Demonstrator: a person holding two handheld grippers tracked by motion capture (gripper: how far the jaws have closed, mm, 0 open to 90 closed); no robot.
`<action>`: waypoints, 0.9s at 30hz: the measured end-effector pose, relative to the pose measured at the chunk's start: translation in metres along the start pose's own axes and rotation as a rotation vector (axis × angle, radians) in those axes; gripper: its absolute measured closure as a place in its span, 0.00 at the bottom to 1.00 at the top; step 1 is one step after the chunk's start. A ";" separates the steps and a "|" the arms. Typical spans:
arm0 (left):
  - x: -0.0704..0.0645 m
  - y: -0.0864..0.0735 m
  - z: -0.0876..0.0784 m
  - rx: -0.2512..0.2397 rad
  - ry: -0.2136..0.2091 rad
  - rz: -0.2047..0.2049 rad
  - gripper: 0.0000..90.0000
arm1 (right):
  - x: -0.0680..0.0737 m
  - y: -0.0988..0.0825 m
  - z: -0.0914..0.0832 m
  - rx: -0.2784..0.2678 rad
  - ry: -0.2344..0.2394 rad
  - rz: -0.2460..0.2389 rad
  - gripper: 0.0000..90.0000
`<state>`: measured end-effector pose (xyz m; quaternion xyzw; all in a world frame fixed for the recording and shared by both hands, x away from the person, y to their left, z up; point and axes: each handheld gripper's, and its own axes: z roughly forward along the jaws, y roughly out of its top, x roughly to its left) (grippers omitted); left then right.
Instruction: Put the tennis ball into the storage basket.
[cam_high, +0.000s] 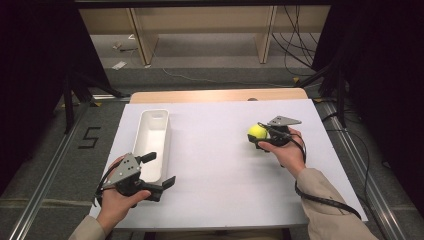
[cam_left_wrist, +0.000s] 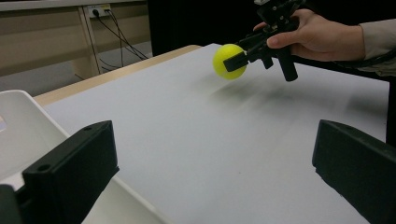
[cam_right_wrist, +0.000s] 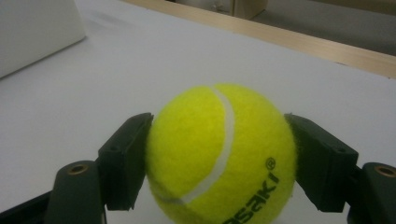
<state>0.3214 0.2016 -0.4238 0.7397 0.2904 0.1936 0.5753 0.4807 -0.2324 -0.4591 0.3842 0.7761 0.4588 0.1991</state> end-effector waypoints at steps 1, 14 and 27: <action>0.000 0.000 0.000 0.000 0.000 -0.001 0.00 | 0.000 0.001 -0.001 -0.002 0.000 -0.002 0.31; 0.000 0.000 0.000 -0.001 0.000 0.000 0.00 | 0.005 0.008 -0.006 -0.042 0.004 -0.002 0.31; 0.000 0.000 0.000 0.000 -0.002 -0.001 0.00 | 0.013 0.017 -0.010 -0.082 0.019 -0.012 0.31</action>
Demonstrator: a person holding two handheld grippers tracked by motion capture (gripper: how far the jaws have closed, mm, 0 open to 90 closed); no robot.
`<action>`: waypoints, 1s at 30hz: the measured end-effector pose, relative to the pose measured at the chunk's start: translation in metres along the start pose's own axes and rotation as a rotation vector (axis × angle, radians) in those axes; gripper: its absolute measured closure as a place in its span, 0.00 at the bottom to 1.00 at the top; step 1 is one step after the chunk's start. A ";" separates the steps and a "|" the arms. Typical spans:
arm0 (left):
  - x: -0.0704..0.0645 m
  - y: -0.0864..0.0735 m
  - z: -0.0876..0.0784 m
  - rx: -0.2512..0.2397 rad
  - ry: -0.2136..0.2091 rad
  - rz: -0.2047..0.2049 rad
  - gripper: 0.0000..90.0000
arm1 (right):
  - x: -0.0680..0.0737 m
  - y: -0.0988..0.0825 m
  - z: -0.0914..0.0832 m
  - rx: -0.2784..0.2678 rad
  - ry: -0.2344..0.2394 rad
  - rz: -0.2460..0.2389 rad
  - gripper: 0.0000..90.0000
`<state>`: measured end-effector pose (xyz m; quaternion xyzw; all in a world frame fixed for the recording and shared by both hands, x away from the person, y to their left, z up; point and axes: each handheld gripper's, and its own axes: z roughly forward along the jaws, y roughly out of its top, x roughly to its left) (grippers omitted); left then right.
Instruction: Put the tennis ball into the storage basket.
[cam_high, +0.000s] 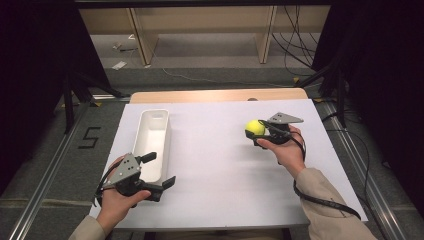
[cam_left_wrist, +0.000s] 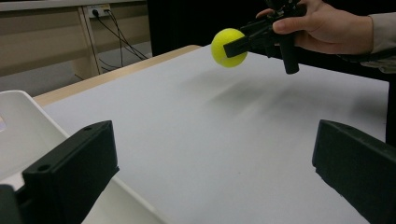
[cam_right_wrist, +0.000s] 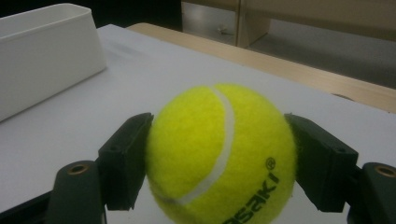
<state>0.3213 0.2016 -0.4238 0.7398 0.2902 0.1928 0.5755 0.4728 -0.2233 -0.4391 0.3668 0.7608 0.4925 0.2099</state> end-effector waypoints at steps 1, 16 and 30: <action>0.000 0.000 0.000 0.000 0.000 0.000 0.00 | 0.000 0.000 0.000 0.000 0.000 0.000 0.31; 0.000 0.000 0.000 -0.001 0.002 0.001 0.00 | 0.009 0.007 0.000 -0.022 0.020 -0.014 0.31; 0.000 0.000 0.000 -0.001 0.000 -0.001 0.00 | 0.015 0.011 0.000 -0.038 0.031 -0.022 0.31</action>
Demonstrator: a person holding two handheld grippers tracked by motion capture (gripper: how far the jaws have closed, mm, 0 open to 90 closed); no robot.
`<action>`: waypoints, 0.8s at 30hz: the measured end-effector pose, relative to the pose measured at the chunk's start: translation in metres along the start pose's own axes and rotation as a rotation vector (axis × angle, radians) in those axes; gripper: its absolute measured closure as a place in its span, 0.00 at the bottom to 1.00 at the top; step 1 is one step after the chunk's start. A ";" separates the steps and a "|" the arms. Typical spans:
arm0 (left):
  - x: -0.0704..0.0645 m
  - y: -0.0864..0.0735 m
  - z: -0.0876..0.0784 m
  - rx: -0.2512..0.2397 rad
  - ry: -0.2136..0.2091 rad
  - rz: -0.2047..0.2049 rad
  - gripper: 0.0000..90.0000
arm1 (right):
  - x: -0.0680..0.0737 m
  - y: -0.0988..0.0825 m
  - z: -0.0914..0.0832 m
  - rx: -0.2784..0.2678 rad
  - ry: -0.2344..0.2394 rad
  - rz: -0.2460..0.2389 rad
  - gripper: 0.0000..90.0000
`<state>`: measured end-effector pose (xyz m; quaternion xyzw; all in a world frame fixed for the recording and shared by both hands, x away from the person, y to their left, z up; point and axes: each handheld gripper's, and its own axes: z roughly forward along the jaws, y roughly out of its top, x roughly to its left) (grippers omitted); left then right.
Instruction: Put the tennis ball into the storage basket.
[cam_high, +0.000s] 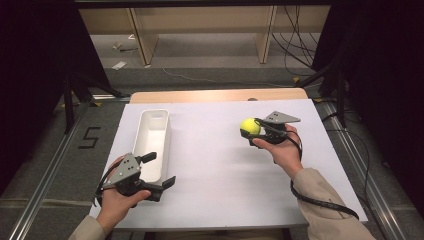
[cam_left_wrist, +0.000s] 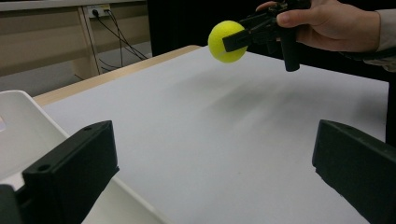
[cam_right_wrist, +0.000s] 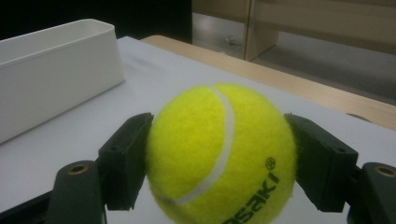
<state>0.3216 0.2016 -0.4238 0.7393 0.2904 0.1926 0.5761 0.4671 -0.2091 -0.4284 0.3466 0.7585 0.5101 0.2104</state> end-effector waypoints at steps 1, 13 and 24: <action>0.000 0.000 0.000 0.000 0.000 0.000 0.00 | 0.001 0.001 0.000 -0.002 0.002 0.000 0.31; 0.000 0.000 0.000 0.000 0.000 0.000 0.00 | 0.006 0.003 0.001 -0.006 0.013 -0.006 0.31; 0.000 0.000 0.000 0.000 -0.002 0.001 0.00 | 0.010 0.005 0.002 -0.012 0.021 -0.013 0.31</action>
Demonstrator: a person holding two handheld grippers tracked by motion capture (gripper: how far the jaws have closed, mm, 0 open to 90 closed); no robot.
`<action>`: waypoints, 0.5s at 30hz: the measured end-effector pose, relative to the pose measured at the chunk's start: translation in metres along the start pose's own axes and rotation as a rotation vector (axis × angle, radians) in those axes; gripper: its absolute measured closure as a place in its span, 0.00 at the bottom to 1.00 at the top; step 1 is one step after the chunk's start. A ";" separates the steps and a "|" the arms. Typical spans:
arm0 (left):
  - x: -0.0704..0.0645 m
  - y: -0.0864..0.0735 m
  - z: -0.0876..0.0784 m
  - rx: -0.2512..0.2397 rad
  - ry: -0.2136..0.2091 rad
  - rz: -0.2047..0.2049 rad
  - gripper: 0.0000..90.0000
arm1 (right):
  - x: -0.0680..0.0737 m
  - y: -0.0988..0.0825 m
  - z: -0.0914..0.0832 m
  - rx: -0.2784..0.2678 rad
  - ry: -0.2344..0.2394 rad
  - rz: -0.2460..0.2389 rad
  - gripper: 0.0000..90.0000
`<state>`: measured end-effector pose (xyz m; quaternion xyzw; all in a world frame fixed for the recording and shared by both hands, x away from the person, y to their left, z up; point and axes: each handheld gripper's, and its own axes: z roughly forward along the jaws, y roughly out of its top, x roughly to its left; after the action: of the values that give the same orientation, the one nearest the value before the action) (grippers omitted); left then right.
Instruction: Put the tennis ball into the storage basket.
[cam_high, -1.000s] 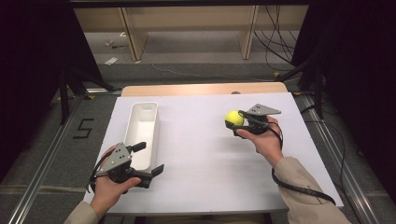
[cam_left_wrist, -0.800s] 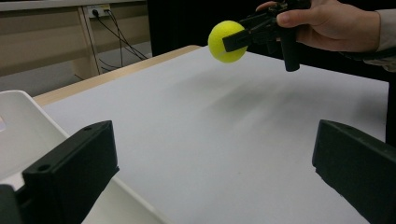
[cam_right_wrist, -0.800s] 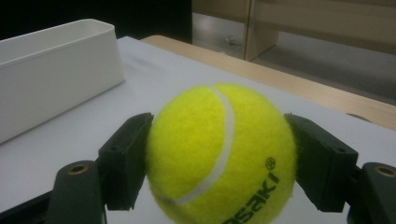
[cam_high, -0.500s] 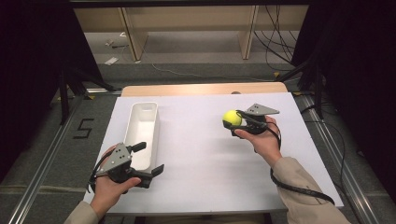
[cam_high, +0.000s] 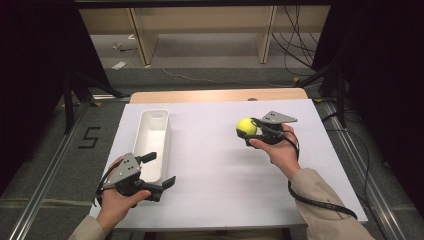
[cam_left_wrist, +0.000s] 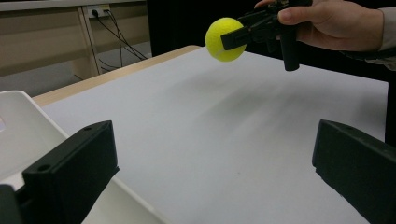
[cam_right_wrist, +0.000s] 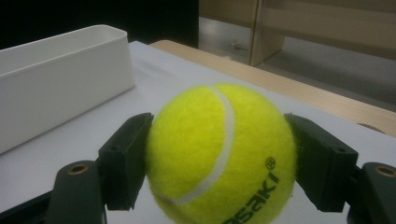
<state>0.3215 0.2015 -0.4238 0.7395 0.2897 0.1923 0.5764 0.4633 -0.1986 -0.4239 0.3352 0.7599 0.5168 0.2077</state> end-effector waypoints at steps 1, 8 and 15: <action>0.000 0.000 0.000 0.000 0.000 0.000 0.00 | 0.000 0.000 0.000 0.000 0.000 0.000 0.31; 0.000 0.000 0.000 0.000 0.001 0.002 0.00 | 0.003 0.001 0.001 -0.003 0.005 -0.006 0.31; 0.000 0.000 0.000 -0.001 0.001 0.001 0.00 | 0.006 0.002 0.003 -0.003 0.014 -0.008 0.31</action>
<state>0.3215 0.2017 -0.4237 0.7394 0.2894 0.1930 0.5764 0.4617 -0.1917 -0.4225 0.3281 0.7619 0.5195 0.2049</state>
